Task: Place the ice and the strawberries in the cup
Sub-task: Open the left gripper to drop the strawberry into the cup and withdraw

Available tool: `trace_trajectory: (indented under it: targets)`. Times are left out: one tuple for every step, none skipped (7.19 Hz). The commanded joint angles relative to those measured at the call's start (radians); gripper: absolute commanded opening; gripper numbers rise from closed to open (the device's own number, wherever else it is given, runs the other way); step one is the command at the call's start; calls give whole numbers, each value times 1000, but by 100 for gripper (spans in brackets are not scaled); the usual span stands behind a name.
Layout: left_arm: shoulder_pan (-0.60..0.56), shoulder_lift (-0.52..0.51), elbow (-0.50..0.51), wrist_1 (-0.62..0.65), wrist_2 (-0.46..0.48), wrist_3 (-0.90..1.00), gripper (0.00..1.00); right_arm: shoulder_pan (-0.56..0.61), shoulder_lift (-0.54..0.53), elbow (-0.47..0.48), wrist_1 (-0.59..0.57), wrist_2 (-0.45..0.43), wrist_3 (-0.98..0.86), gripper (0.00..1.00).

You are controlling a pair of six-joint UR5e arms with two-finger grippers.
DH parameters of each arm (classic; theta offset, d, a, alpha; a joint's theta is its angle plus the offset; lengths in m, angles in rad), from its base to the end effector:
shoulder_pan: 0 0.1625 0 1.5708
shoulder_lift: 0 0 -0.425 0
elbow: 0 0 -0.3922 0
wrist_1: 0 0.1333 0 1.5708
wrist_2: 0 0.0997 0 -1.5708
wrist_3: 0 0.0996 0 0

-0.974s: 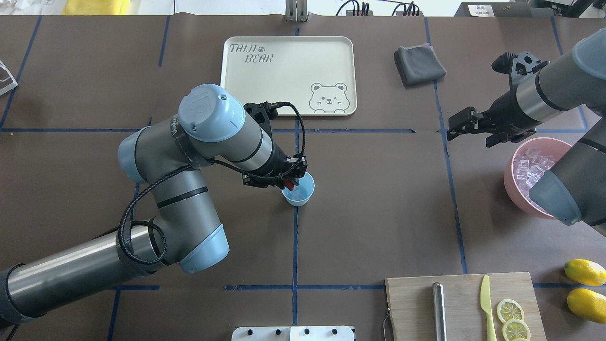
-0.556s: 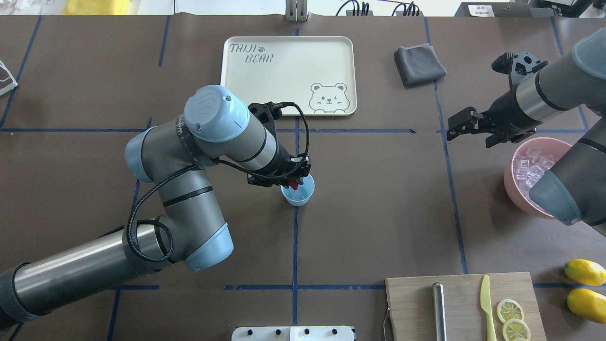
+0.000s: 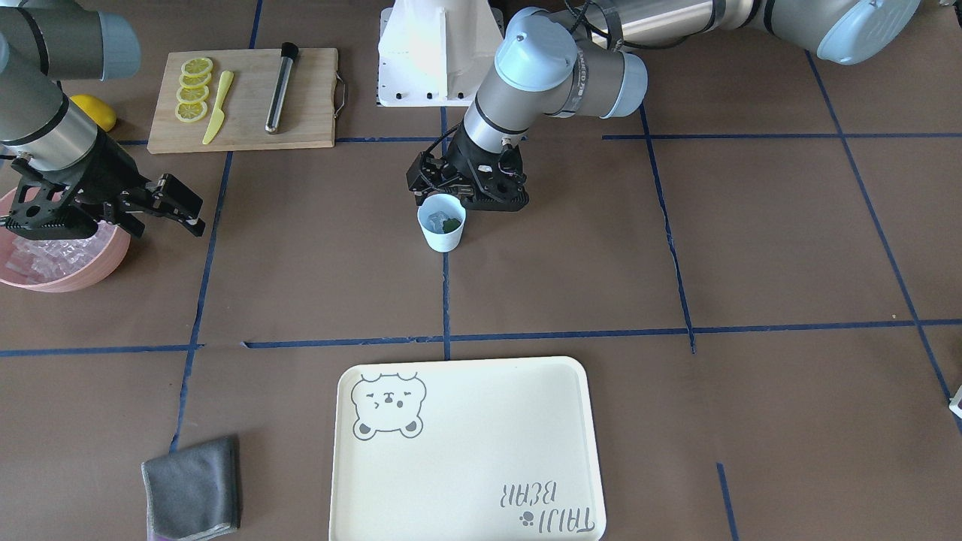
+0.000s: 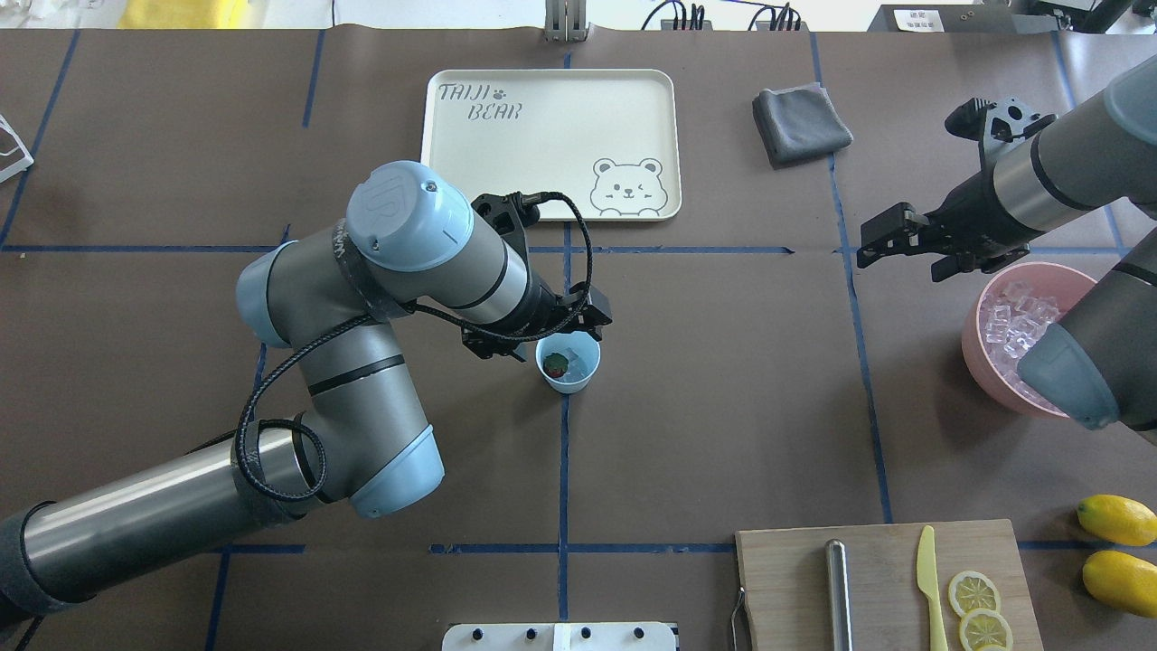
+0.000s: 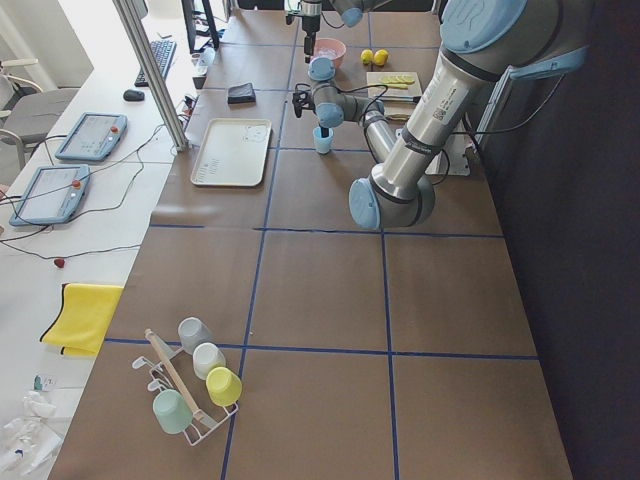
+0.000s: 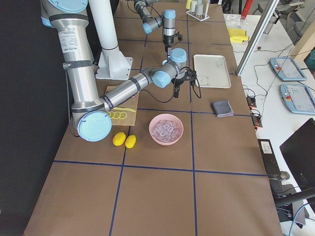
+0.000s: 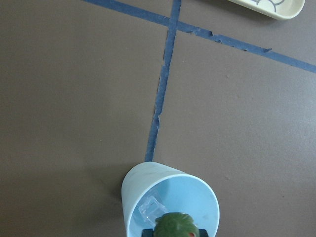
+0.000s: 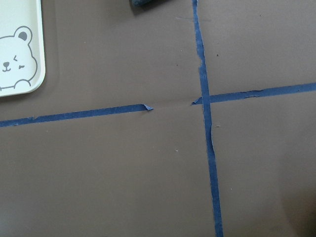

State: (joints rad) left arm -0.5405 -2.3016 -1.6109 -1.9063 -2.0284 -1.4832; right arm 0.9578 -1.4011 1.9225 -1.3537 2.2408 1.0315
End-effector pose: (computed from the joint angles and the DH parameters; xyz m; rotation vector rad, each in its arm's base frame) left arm 0.5453 -0.4314 0.1566 -0.0539 1.1573 -0.1481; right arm -0.2512 -0.4813 0.3767 0.0152 -0.9532 0.1391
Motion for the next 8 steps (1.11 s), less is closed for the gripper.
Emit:
trace_trajectory:
  targets:
    - [-30, 77, -78, 47, -3, 7, 99, 99, -53, -3, -10, 72, -124, 99]
    - [-48, 153, -140, 87, -3, 38, 99, 167, -85, -22, -18, 74, -256, 99]
    - [-85, 204, -205, 193, -9, 175, 99, 221, -102, -66, -18, 80, -387, 99]
    - [-119, 232, -284, 346, -7, 330, 99, 283, -105, -129, -18, 98, -525, 99]
    - [-174, 302, -396, 492, -9, 498, 99, 353, -105, -193, -34, 111, -665, 99]
    - [-229, 411, -509, 598, -9, 687, 99, 414, -95, -236, -121, 112, -849, 99]
    - [-287, 542, -585, 624, -12, 847, 99, 453, -67, -249, -216, 100, -975, 99]
    - [-396, 662, -610, 616, -30, 1017, 99, 488, -64, -260, -263, 98, -1063, 99]
